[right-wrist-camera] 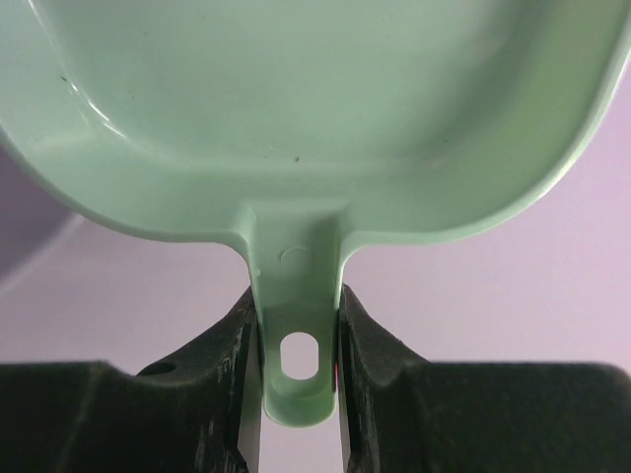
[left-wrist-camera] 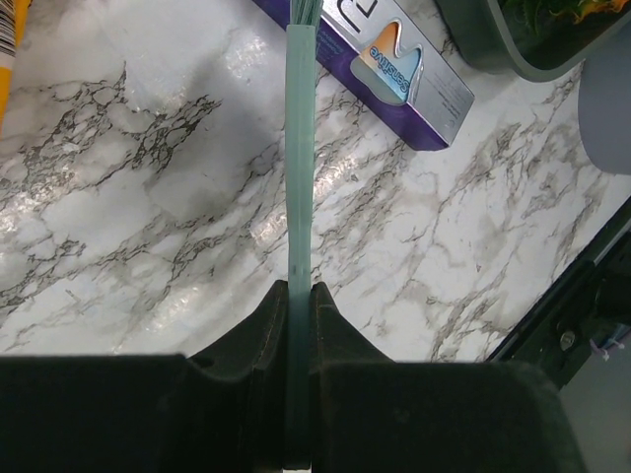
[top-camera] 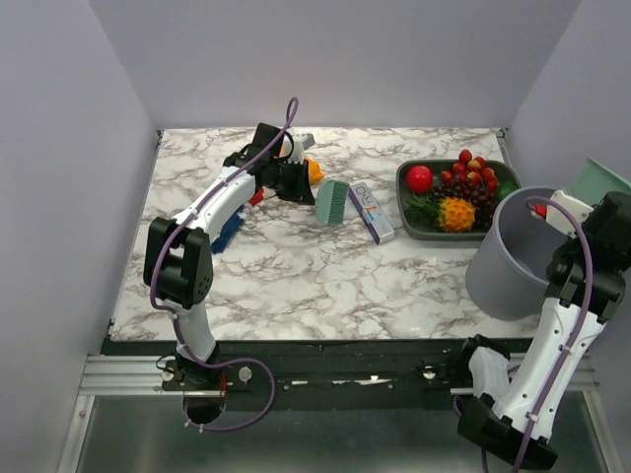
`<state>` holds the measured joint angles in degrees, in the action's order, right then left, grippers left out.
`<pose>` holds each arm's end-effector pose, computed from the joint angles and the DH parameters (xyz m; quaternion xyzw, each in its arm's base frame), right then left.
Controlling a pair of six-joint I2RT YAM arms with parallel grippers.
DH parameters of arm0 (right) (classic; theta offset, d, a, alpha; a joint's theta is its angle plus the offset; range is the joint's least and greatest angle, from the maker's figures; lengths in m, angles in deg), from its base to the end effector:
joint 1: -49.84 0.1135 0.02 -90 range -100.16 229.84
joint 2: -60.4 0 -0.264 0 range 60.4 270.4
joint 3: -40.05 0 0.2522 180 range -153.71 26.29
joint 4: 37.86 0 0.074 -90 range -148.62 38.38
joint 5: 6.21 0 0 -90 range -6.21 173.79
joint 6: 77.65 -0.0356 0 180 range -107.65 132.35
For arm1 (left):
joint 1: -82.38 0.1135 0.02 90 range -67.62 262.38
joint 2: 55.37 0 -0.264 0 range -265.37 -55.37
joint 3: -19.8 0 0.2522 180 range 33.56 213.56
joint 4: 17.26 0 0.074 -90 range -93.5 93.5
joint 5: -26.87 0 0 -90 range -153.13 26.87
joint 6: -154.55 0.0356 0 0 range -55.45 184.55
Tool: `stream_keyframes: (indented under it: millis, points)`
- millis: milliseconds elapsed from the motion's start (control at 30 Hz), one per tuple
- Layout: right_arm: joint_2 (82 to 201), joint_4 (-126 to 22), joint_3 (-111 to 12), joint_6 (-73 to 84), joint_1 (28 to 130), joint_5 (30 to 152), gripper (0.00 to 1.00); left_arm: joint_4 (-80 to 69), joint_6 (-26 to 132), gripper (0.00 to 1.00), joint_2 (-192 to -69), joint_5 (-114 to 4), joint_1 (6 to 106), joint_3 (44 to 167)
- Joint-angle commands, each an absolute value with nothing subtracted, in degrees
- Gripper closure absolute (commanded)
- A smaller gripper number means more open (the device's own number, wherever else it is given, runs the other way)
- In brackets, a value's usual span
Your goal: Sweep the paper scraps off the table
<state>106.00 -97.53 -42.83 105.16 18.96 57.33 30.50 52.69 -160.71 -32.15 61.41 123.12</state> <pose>0.1067 -0.0823 0.4146 -0.3070 0.7591 -0.5672 0.0879 0.3757 -0.1636 0.2794 0.1634 0.8948 -0.3342 0.2470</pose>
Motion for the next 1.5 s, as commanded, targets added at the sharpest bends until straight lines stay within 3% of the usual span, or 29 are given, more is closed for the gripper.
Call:
stream_keyframes:
  millis: [0, 200, 300, 533, 933, 1267, 1467]
  points:
    - [110.6, -101.2, -53.4, 92.8, 18.5, 62.9, 0.99, 31.7, 54.4, 1.00, -160.1, -33.2, 61.5, 125.9]
    - [127.9, -124.7, -87.7, 58.5, 19.2, 80.9, 0.99, 32.7, 58.5, 1.00, -158.7, -33.8, 61.5, 130.2]
    - [134.8, -132.8, -98.4, 46.1, 26.4, 87.1, 0.99, 35.1, 66.8, 1.00, -156.5, -39.9, 61.7, 133.7]
    - [137.8, -129.4, -90.9, 31.9, 46.5, 98.0, 0.99, 39.6, 76.5, 1.00, -151.7, -47.7, 66.6, 137.2]
    - [154.1, -132.5, -91.6, 38.4, 75.9, 102.3, 0.99, 50.8, 87.9, 1.00, -152.5, -68.0, 73.8, 145.7]
    - [162.4, -133.5, -98.3, 37.9, 81.7, 101.4, 0.99, 69.0, 84.0, 1.00, -168.9, -68.1, 78.5, 149.2]
    - [163.3, -134.0, -96.3, 38.0, 82.0, 101.6, 0.99, 72.6, 82.7, 1.00, -169.5, -55.8, 77.2, 142.1]
